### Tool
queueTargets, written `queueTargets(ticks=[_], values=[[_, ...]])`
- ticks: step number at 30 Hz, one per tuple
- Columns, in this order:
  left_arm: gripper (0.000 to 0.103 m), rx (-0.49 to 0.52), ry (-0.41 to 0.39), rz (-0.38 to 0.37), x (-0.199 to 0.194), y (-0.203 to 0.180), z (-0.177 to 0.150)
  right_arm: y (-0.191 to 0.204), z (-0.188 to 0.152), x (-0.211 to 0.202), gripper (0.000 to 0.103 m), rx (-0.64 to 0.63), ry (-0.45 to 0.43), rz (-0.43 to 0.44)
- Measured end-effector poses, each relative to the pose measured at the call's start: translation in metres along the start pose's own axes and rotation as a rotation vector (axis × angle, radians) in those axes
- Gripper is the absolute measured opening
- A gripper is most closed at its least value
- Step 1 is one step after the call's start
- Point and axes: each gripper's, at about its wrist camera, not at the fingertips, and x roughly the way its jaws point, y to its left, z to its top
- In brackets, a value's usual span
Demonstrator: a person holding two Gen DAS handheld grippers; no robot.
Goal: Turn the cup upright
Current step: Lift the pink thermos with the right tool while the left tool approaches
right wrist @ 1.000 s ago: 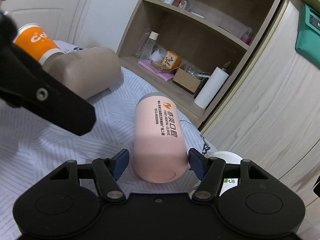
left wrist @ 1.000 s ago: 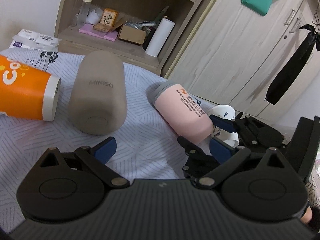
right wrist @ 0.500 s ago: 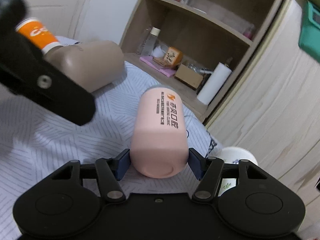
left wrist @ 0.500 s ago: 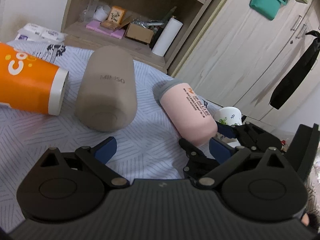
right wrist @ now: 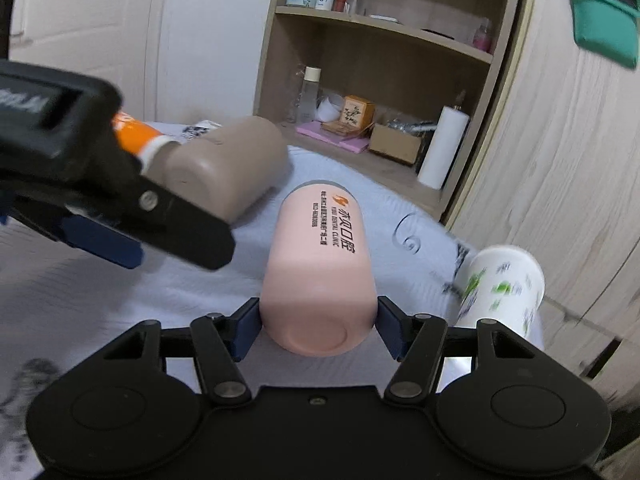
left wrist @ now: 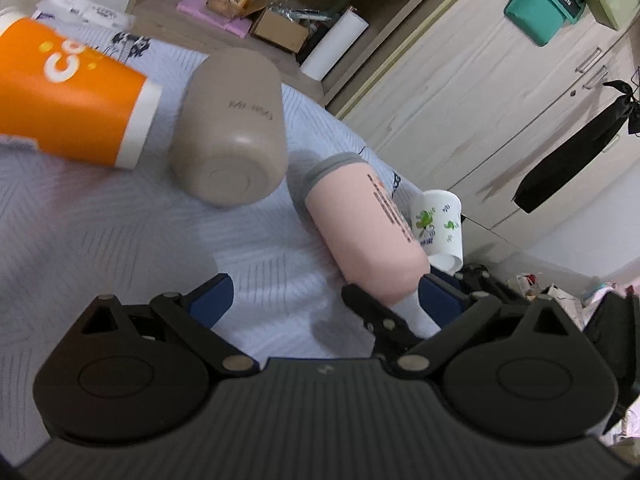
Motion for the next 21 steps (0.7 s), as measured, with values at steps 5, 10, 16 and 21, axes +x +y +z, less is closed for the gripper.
queueTargets(ticks=[5,10,16,21], values=[[0.099,-0.026,0.014,-0.018,-0.017,0.012,-0.008,0.021,-0.008,-0.023,0.066,0.024,-0.013,-0.014],[0.099,-0.035,0.040,-0.043,-0.031,0.025,-0.016,0.036,-0.015,-0.041,0.067,0.106,-0.009,-0.010],[0.099,-0.040,0.045,-0.047,-0.042,0.035,-0.027,0.057,-0.026,-0.057,0.067,0.137,-0.017,0.023],[0.099,-0.040,0.061,-0.047,-0.042,0.042,-0.034,0.072,-0.035,-0.060,0.067,0.136,0.004,0.029]])
